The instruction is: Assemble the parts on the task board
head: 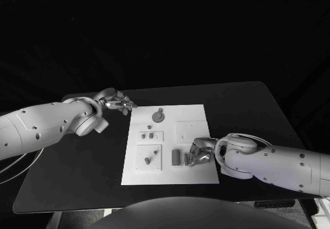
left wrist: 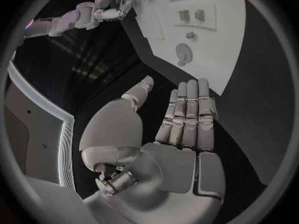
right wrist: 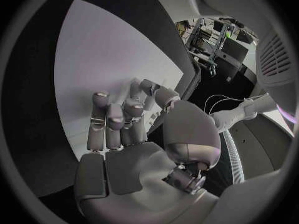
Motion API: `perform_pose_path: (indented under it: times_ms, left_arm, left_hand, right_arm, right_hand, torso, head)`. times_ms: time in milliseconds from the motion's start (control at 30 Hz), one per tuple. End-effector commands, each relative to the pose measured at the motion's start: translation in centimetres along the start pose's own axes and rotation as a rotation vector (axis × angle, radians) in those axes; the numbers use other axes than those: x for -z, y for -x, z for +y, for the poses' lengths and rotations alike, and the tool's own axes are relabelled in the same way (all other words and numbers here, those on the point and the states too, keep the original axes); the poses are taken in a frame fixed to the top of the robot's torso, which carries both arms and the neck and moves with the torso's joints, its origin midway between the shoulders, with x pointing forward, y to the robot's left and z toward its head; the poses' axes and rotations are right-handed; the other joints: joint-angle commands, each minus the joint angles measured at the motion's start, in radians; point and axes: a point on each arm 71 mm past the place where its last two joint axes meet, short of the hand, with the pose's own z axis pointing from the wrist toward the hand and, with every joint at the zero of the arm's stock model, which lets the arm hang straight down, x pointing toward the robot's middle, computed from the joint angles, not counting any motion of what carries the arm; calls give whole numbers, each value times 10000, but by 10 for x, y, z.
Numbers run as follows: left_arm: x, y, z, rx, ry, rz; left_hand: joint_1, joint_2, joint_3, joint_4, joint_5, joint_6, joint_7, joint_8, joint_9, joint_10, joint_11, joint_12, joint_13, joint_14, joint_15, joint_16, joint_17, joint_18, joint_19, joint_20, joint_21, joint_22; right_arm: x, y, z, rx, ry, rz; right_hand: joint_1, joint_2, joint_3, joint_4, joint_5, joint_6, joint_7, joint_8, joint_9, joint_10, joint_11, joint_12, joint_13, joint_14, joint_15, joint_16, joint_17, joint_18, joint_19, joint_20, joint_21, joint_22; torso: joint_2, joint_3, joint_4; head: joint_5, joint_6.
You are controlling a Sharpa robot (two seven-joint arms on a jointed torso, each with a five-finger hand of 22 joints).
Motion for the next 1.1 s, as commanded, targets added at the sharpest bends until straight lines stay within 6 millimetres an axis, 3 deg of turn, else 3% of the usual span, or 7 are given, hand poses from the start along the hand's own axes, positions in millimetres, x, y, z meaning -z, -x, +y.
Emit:
perform_pose_path:
  times_ms: [33, 300, 500, 1100]
  left_arm:
    - [0, -1, -2, -6, -84, 128]
    - [0, -1, -1, -10, -76, 137]
    - [0, -1, -1, -13, -57, 149]
    - [0, -1, -1, -28, -39, 143]
  left_hand:
    - [30, -13, 20, -45, 4, -41, 40, 16, -15, 42, 27, -34, 13, 66, -27, -70, 14, 147, -23, 17, -19, -14]
    - [29, -10, 22, -45, 5, -40, 40, 17, -15, 42, 27, -34, 14, 67, -27, -72, 17, 146, -22, 18, -18, -14]
    - [26, -9, 22, -45, 4, -39, 40, 17, -15, 43, 27, -35, 15, 68, -27, -74, 19, 146, -22, 18, -18, -14]
    - [22, -8, 24, -46, 5, -39, 40, 18, -15, 42, 27, -38, 17, 68, -27, -81, 26, 146, -23, 18, -19, -16]
  right_arm:
    - [-1, -3, 0, 397, -184, 49]
    - [-2, -4, 0, 542, -416, -11]
    - [-2, -4, -1, 572, -468, 47]
    - [-4, -4, -2, 623, -533, 81]
  right_hand:
    - [-157, -58, 2, 131, -24, 100, -22, 53, 25, 55, -68, 47, 17, 96, -5, -24, -22, 140, 106, -8, 44, -17]
    - [-544, -60, -190, 534, -49, 348, -119, 114, 83, 222, -166, 43, 78, 264, 24, -41, -55, 140, 212, -86, 70, -31]
    - [-813, 97, -456, 662, -39, 410, -151, 103, 103, 257, -202, 20, 134, 320, 35, -57, -65, 140, 219, -127, 69, -33]
    - [-1052, 184, -543, 898, -25, 423, -158, 61, 106, 265, -209, -24, 183, 335, 35, -78, -66, 140, 207, -152, 48, -43]
  torso:
    - [2, -4, 1]
    - [1, -4, 5]
    - [1, -5, 1]
    - [1, -3, 2]
  head:
    - [13, 1]
    - [26, 1]
    - [32, 1]
    - [32, 1]
